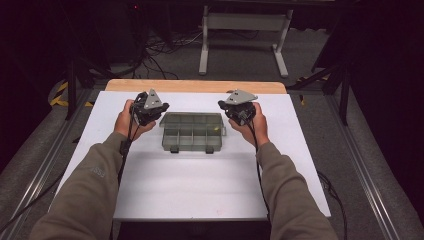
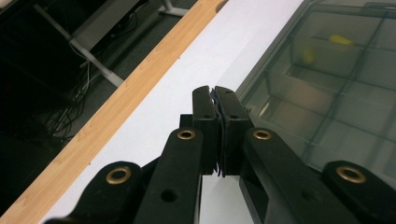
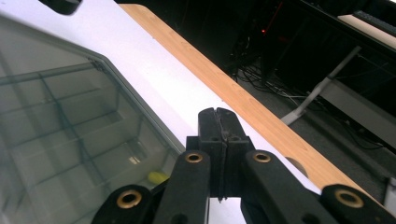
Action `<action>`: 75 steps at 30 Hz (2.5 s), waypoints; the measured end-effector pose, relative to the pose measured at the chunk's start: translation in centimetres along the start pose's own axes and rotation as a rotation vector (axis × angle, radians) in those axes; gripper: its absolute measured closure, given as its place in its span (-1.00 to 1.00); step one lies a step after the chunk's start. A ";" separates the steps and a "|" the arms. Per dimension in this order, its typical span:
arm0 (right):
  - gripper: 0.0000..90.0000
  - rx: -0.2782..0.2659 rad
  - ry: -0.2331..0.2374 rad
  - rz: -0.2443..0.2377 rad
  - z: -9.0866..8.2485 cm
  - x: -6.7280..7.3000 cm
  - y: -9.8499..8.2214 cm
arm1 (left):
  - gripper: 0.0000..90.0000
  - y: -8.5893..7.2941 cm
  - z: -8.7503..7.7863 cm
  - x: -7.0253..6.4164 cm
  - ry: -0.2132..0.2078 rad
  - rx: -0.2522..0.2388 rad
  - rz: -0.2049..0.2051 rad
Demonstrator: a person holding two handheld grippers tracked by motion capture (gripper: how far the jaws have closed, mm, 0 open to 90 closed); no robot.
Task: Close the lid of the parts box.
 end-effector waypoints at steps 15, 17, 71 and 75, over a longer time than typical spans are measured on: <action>1.00 -0.005 0.081 -0.035 -2.4 2.7 -0.9 | 0.95 -0.4 -1.1 -3.6 -0.050 -0.013 0.076; 1.00 -0.002 0.092 -0.041 -2.7 3.1 -1.0 | 0.95 -0.6 -1.3 -4.0 -0.055 -0.021 0.086; 0.99 0.036 0.116 0.089 -3.4 7.4 -6.6 | 0.94 -5.9 -0.5 -8.3 -0.121 -0.104 -0.067; 0.97 0.030 0.110 0.082 -3.6 7.6 -6.6 | 0.91 -6.0 -0.7 -8.4 -0.114 -0.112 -0.071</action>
Point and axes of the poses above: each handheld gripper's, and its own axes: z roughly forward along the jaws, y roughly out of its top, x roughly to its left, the point moved 4 cm from there along z, roughly forward along the jaws, and after that the axes turned 9 degrees about -y, right-handed, at the moved point
